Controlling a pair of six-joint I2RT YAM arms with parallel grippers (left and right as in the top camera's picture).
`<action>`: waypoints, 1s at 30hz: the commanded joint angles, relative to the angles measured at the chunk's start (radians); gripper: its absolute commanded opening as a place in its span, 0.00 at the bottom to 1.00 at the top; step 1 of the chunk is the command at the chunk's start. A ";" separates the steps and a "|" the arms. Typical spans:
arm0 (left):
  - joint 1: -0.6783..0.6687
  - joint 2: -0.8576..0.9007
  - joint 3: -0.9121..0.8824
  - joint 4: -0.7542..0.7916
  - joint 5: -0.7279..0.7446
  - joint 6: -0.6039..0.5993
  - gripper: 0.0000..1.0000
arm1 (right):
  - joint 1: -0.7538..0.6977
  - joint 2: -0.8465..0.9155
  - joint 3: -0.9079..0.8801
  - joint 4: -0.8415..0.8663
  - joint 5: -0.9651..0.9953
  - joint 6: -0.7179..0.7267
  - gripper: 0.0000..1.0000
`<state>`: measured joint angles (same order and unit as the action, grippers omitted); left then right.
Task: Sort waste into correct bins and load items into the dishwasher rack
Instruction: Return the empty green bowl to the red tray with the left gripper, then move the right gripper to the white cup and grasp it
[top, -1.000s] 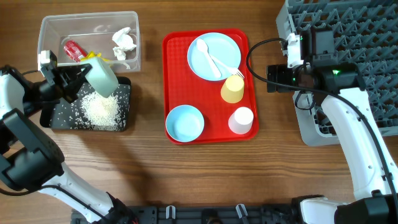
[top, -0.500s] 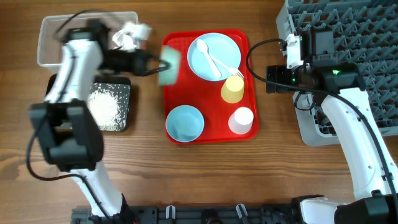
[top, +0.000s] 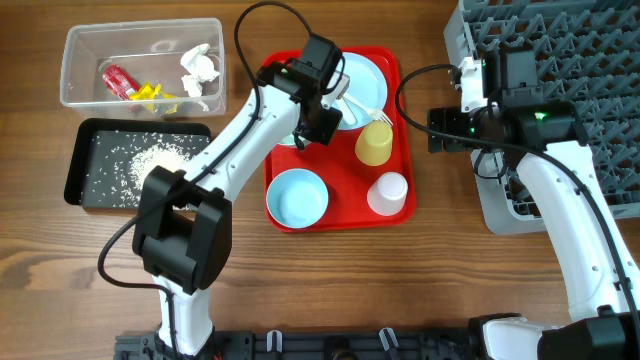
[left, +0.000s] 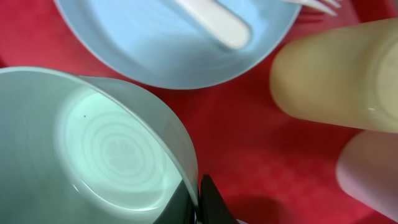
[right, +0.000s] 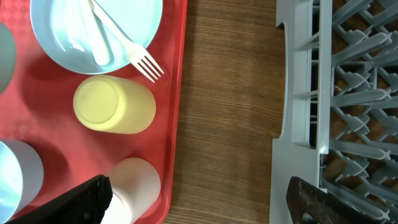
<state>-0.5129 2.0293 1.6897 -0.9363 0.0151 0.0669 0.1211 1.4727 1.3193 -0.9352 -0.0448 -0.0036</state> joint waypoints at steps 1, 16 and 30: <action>-0.001 0.030 0.015 0.003 -0.114 -0.024 0.04 | -0.004 0.011 0.014 0.000 -0.016 0.006 0.93; 0.042 0.010 0.043 -0.026 -0.058 -0.218 1.00 | -0.004 0.011 0.014 0.011 -0.055 0.003 0.99; 0.377 -0.177 0.071 -0.182 0.018 -0.258 1.00 | 0.143 0.011 0.015 0.000 -0.164 0.100 1.00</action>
<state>-0.1608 1.8393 1.7721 -1.1126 0.0135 -0.1749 0.2073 1.4727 1.3193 -0.9005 -0.2749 0.0154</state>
